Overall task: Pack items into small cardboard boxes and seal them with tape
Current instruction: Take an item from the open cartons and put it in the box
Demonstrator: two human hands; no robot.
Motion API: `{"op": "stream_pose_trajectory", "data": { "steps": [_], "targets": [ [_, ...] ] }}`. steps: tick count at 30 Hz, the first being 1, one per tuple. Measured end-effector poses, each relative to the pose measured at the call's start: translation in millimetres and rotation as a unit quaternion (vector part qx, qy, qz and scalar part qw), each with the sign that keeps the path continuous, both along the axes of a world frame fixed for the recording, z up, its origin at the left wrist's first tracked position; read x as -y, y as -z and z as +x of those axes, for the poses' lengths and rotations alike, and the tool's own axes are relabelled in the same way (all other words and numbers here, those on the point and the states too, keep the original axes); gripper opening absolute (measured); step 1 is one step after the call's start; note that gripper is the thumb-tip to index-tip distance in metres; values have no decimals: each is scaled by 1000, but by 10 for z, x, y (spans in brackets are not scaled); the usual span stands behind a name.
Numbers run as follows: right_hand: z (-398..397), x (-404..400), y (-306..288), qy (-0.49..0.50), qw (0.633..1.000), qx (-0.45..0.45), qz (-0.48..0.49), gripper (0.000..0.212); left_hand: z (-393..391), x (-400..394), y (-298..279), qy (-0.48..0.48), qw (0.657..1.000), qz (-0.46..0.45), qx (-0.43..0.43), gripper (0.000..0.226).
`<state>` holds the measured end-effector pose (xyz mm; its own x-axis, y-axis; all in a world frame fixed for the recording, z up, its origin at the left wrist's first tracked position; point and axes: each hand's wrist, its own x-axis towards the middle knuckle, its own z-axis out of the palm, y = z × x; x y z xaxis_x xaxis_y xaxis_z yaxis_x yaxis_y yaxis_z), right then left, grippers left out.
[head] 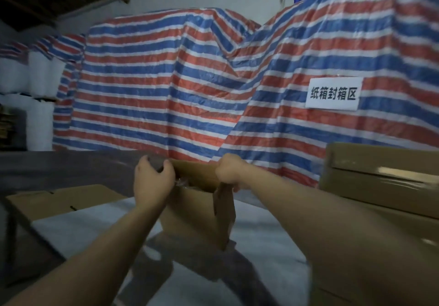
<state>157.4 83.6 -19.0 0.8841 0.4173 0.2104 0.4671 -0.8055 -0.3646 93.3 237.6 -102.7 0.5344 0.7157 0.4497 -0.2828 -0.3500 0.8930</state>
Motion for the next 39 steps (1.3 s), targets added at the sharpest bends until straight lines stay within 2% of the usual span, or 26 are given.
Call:
{"op": "stream_pose_trajectory", "data": {
  "steps": [2,5,7,10,13,16,18,20,22,25,27,29,32,34,35,39],
  "targets": [
    [-356,270,-131,0,1000,-27,10,12,-254,80,-201,51,996,49,-50,47],
    [-882,751,-368,19,999,-46,21,11,-667,236,-495,151,970,112,-153,18],
    [-1184,1144,-502,40,998,-51,21,13,-997,394,-643,230,950,105,-182,15],
    [-1549,1801,-579,59,995,-70,36,9,-1402,736,-681,320,926,107,-167,21],
    [-1798,2487,-513,78,988,-112,73,21,-1627,1335,-647,411,894,108,-140,24],
    [-2008,3143,-399,90,980,-132,118,13,-1690,2047,-543,489,859,102,-113,25],
    [-2099,3554,-319,104,976,-143,125,14,-1620,2458,-450,511,853,45,-96,24],
    [-2151,3904,-236,114,976,-150,112,14,-1574,2873,-401,496,862,41,-93,27],
    [-2180,4168,-123,134,975,-147,105,15,-1528,3176,-308,459,883,-19,-95,29],
    [-2166,4397,100,161,969,-143,119,13,-1494,3460,-84,464,878,-50,-107,34],
    [-2164,4468,223,170,964,-128,159,18,-1455,3552,-4,465,872,-110,-108,38],
    [-2213,4515,348,177,939,-129,264,32,-1419,3600,23,466,868,-137,-104,40],
    [-2265,4551,644,148,840,-147,502,46,-1366,3548,109,472,862,-165,-83,43],
    [-2243,4539,871,140,789,-131,584,48,-1340,3488,202,483,857,-166,-71,42],
    [-2246,4510,965,144,783,-127,592,49,-1327,3471,241,492,851,-169,-67,40],
    [-2312,4324,1118,125,804,-123,568,54,-1318,3517,319,515,837,-175,-60,38]
  ]
}}
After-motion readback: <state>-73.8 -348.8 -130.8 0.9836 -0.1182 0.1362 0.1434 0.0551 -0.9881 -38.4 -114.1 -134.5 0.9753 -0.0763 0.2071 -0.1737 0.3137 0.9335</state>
